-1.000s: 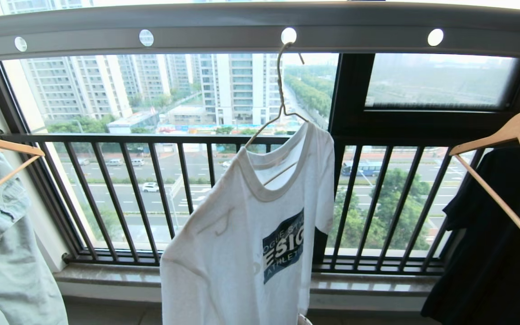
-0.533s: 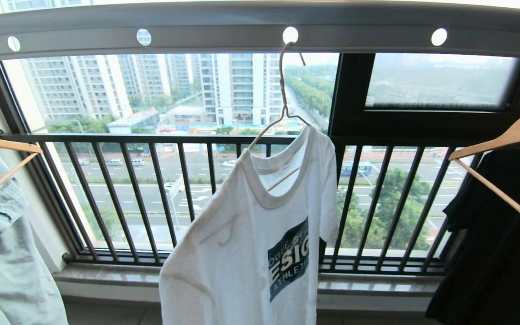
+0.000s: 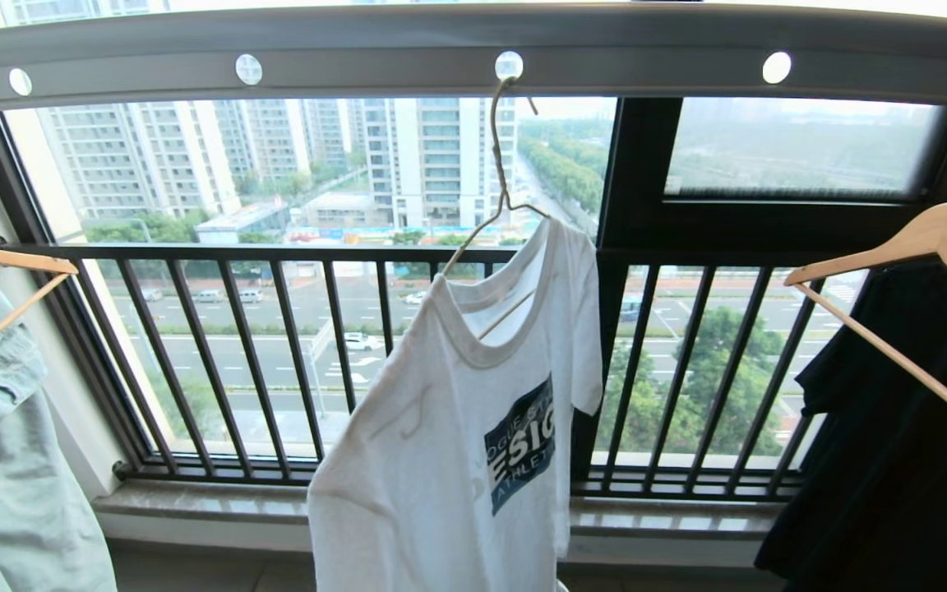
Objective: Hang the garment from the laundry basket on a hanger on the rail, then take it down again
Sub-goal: Take the clothes off the clothes rack
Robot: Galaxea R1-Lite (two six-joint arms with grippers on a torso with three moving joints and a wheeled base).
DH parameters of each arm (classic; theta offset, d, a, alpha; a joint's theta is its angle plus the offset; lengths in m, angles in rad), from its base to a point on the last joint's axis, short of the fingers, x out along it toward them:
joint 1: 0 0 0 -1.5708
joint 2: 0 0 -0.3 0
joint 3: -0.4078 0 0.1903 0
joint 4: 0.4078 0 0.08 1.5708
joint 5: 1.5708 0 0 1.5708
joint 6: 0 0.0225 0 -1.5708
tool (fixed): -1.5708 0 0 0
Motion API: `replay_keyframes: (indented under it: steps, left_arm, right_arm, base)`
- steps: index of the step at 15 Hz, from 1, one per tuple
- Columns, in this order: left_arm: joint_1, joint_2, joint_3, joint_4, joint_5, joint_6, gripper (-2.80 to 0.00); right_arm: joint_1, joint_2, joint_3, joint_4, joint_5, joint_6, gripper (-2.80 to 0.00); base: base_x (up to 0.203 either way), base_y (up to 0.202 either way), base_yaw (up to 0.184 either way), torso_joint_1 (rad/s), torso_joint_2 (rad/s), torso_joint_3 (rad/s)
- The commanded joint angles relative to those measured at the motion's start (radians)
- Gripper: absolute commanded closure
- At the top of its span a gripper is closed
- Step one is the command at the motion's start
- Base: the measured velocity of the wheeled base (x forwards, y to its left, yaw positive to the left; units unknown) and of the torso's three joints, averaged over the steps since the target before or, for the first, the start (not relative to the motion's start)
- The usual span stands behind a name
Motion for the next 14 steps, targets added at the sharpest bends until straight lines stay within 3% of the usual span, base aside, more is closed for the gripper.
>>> replay_keyframes:
  steps: [1,6,14]
  left_arm:
    - [0.0,-0.003,-0.007,0.108,-0.033,-0.009,0.0]
    - [-0.001,-0.003,-0.013,0.116,-0.047,-0.067,0.0]
    - [-0.001,-0.003,-0.013,0.116,-0.043,-0.076,0.0]
  right_arm:
    - [0.001,-0.013,0.053,-0.06,0.005,-0.006,0.0]
    - [0.001,-0.011,0.052,-0.024,0.009,0.027,0.0]
    - [0.001,-0.011,0.052,-0.026,0.007,0.059,0.0]
  base:
    - [0.0,0.0,0.0,0.0,0.0,0.0]
    - [0.0,0.0,0.0,0.0,0.0,0.0]
    - [0.0,0.0,0.0,0.0,0.0,0.0]
